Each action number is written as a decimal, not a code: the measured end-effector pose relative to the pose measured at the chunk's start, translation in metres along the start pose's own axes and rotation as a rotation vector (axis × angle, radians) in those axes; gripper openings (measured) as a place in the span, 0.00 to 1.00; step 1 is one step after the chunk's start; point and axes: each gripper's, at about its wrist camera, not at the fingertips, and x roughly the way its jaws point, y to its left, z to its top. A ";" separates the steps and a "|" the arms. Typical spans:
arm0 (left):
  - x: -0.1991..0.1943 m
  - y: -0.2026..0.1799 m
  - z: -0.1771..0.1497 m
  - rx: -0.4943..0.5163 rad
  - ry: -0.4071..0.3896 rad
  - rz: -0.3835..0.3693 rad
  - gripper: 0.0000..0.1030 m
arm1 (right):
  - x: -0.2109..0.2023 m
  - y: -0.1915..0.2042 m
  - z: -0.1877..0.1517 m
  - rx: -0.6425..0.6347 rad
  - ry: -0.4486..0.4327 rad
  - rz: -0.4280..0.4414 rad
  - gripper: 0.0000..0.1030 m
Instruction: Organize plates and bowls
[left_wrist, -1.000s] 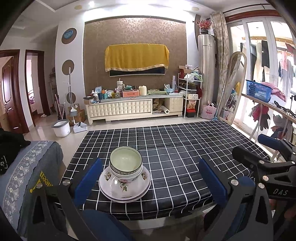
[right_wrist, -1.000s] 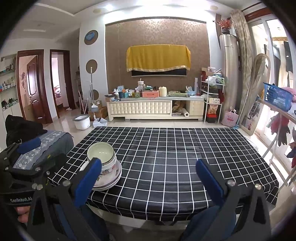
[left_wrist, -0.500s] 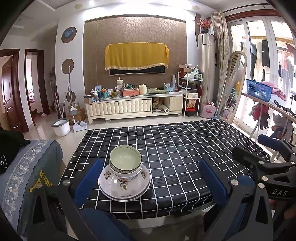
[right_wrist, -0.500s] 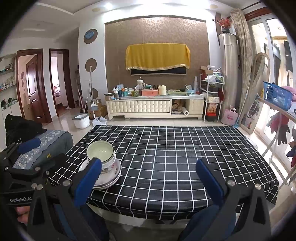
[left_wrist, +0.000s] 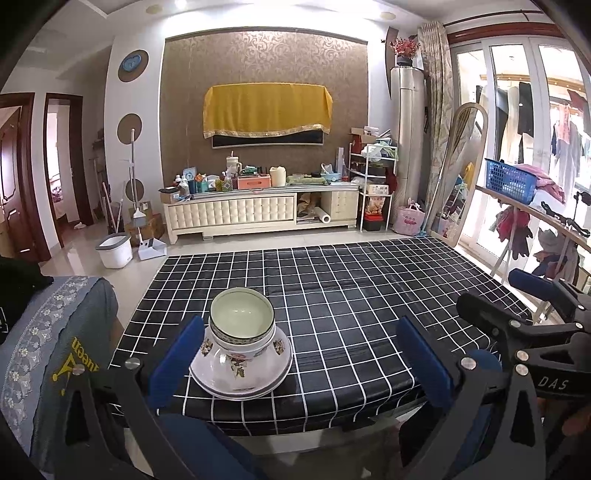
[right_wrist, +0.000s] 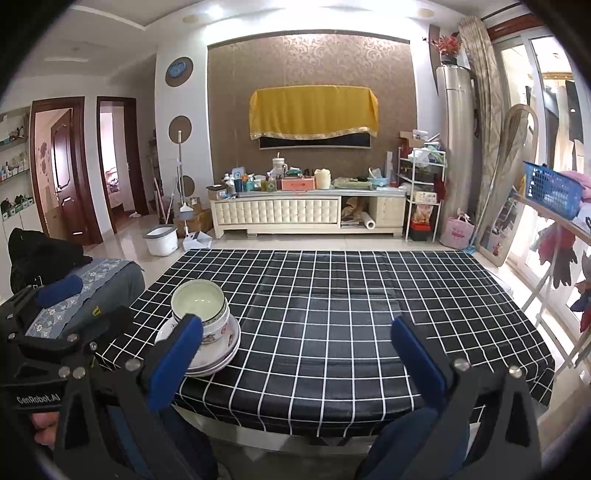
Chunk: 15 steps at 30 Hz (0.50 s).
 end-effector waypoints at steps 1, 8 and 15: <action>0.000 0.000 0.000 -0.001 0.000 0.000 1.00 | 0.000 0.000 0.000 0.000 0.000 0.001 1.00; -0.003 -0.001 0.000 0.010 -0.009 0.014 1.00 | -0.002 0.002 -0.001 -0.003 0.001 0.002 1.00; -0.003 -0.002 0.000 0.004 -0.009 0.017 1.00 | -0.002 0.001 -0.003 -0.004 0.006 0.004 1.00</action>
